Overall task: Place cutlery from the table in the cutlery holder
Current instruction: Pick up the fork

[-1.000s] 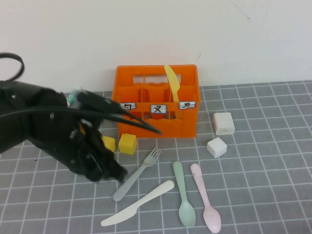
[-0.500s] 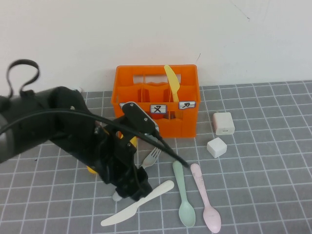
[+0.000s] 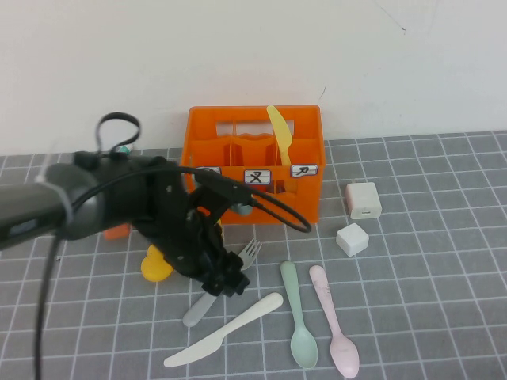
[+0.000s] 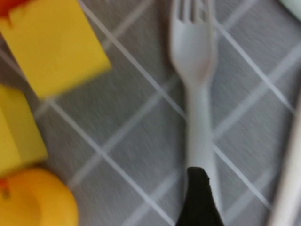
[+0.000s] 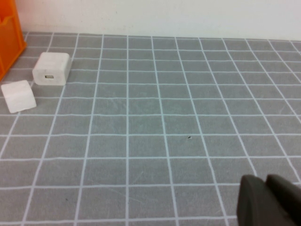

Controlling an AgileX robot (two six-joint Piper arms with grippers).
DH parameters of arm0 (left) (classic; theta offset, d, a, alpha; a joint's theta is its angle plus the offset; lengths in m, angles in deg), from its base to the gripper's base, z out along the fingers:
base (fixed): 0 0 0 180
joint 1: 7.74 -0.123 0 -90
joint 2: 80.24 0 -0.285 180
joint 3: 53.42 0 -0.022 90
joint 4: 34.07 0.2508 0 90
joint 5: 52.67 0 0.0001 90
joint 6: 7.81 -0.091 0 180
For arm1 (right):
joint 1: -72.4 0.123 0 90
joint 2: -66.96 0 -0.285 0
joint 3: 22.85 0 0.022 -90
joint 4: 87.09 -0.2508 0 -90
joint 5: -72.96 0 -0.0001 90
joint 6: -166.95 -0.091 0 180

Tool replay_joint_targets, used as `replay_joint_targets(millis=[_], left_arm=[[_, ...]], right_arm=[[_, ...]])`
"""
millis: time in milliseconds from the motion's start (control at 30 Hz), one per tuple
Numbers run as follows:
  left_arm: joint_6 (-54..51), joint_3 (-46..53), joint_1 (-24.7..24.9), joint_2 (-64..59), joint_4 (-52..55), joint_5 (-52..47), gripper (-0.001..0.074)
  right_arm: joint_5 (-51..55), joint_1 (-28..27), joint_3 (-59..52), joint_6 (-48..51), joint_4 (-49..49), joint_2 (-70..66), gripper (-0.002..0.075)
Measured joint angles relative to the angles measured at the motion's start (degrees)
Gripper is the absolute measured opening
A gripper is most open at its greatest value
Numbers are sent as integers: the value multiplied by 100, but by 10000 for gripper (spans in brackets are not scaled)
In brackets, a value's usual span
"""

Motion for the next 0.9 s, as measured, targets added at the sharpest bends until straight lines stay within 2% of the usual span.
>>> replay_joint_targets(millis=[200, 433, 533, 633, 667, 700, 900], left_arm=[[138, -464, 0, -618, 288, 45, 420], [204, -508, 75, -940, 605, 84, 405], [204, -524, 101, -954, 673, 93, 336], [204, -524, 110, -954, 700, 93, 213], [204, -524, 124, -954, 700, 79, 145], [204, -524, 137, -954, 700, 46, 125], [204, -331, 310, -496, 700, -114, 125]], right_arm=[[0, 0, 0, 0, 0, 0, 29], [0, 0, 0, 0, 0, 0, 29], [0, 0, 0, 0, 0, 0, 29], [0, 0, 0, 0, 0, 0, 29], [0, 0, 0, 0, 0, 0, 29], [0, 0, 0, 0, 0, 0, 29], [0, 0, 0, 0, 0, 0, 29]])
